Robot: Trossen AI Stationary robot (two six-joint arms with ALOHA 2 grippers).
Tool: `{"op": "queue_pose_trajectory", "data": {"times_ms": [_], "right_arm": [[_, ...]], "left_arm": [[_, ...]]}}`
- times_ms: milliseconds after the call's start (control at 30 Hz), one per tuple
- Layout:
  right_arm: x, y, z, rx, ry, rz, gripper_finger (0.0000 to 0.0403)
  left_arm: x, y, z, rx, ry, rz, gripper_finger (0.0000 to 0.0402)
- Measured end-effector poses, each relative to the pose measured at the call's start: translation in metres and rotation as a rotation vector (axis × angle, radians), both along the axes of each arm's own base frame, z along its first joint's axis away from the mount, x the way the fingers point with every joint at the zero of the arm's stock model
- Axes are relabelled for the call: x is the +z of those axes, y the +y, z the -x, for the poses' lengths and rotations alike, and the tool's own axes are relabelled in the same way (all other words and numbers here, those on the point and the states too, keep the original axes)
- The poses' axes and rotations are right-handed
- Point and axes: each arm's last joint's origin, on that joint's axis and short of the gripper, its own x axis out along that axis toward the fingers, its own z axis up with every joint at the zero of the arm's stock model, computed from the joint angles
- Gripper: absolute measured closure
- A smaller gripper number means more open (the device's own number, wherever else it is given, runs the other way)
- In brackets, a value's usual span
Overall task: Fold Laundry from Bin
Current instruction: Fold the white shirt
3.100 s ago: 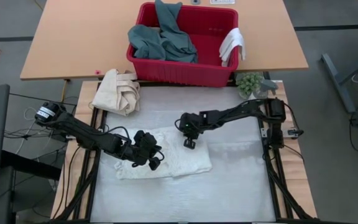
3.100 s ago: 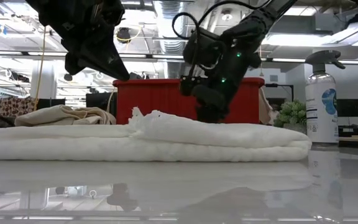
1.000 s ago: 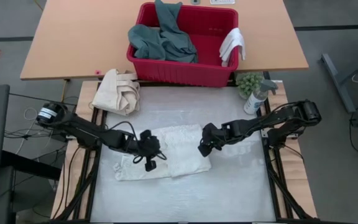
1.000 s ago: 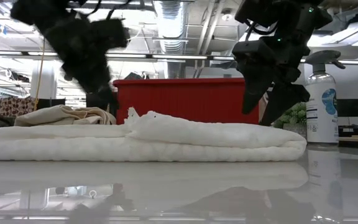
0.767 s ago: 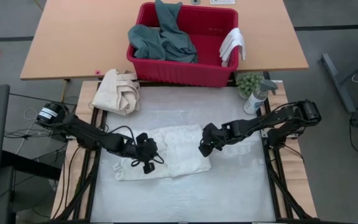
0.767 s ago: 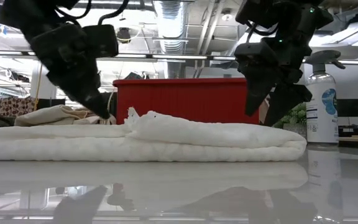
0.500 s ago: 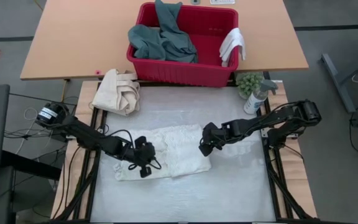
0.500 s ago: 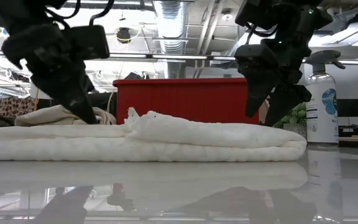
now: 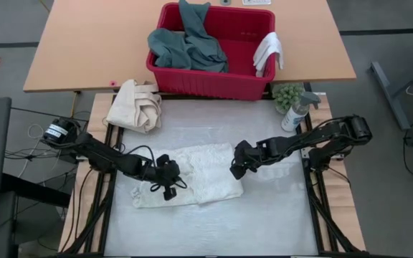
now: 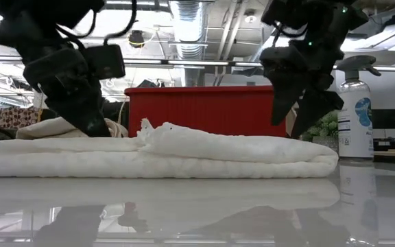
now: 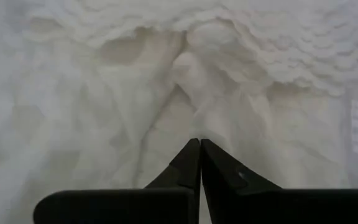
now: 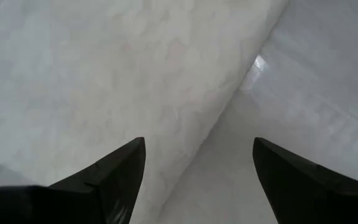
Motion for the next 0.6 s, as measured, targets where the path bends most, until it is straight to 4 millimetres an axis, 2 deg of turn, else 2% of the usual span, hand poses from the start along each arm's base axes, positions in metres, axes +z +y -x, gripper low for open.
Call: {"op": "queue_pose_trajectory", "data": {"times_ms": [133, 333, 467, 600], "right_arm": [[0.014, -0.003, 0.006, -0.018, -0.052, 0.029, 0.0083], [0.031, -0.012, 0.016, -0.041, -0.096, 0.044, 0.0083], [0.034, -0.015, 0.021, -0.064, -0.079, 0.037, 0.0083], [0.031, -0.016, 0.031, -0.088, 0.011, 0.032, 0.0083]], "left_arm": [[-0.014, -0.002, -0.008, -0.043, 0.031, 0.045, 0.0401], [-0.030, -0.006, -0.026, -0.063, 0.049, 0.022, 0.0401], [-0.036, -0.002, -0.042, -0.080, 0.013, 0.025, 0.0401], [-0.041, 0.005, -0.061, -0.096, 0.000, 0.031, 0.0401]]}}
